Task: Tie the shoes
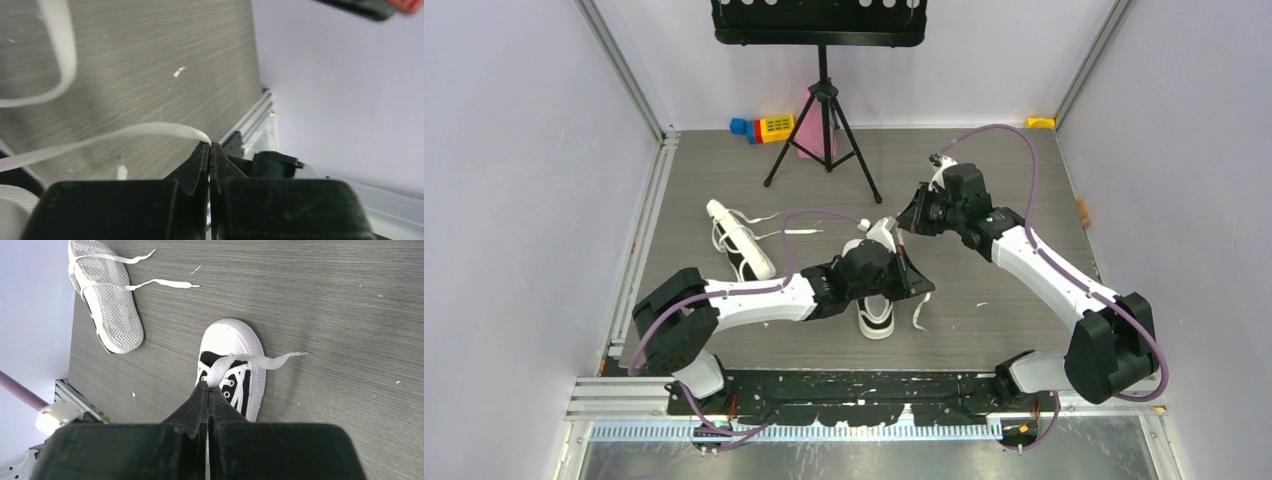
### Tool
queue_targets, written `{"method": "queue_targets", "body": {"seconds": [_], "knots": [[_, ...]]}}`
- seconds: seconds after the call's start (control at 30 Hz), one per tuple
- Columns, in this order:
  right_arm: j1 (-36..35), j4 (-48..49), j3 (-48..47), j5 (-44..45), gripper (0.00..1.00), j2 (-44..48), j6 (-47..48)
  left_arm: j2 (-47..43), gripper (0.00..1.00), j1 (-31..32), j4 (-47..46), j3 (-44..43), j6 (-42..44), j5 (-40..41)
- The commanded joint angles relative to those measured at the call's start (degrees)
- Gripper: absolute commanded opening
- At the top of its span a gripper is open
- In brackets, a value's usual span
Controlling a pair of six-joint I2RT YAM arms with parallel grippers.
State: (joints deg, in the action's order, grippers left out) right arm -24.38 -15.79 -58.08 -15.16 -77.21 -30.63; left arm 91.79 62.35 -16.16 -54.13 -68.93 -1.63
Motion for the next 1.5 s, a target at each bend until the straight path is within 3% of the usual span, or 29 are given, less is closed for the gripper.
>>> {"method": "queue_targets", "body": {"seconds": [0.0, 0.13, 0.27, 0.4, 0.53, 0.7, 0.87, 0.97, 1.17, 1.47], "knots": [[0.3, 1.02, 0.28, 0.23, 0.0, 2.93, 0.47, -2.62, 0.05, -1.01, 12.24, -7.35, 14.91, 10.51], [0.3, 0.34, 2.25, 1.67, 0.0, 3.71, 0.38, -0.61, 0.47, -2.12, 32.16, -18.06, 27.65, 9.42], [0.3, -1.0, 4.12, 2.6, 0.0, 5.26, 1.14, -4.71, 0.62, -2.77, 39.88, -18.05, 33.11, 6.13], [0.3, -2.48, 5.31, 3.45, 0.0, 6.97, 1.63, -10.06, 0.71, -8.07, 43.74, -16.16, 36.84, -6.51], [0.3, -3.97, 6.29, 3.64, 0.0, 8.3, 2.54, -11.79, 0.71, -11.42, 48.64, -17.38, 46.09, -9.96], [0.3, -4.97, 8.57, 6.26, 0.0, 8.87, 2.74, -8.07, 0.56, -12.07, 48.85, -19.88, 57.85, -9.85], [0.3, -5.91, 11.3, 10.79, 0.0, 10.5, 1.11, -1.0, 0.55, -11.96, 46.66, -22.02, 71.78, -18.6], [0.37, -5.91, 12.17, 10.4, 0.0, 11.28, 0.76, 2.65, 0.55, -11.98, 49.42, -24.71, 78.66, -18.69], [0.3, -5.89, 13.08, 9.64, 0.0, 11.19, 0.19, 7.74, 0.4, -11.99, 53.85, -28.76, 84.37, -19.97], [0.3, -5.7, 13.39, 9.24, 0.0, 11.4, 0.05, 11.7, 0.38, -11.99, 56.2, -30.61, 86.42, -17.82]]}}
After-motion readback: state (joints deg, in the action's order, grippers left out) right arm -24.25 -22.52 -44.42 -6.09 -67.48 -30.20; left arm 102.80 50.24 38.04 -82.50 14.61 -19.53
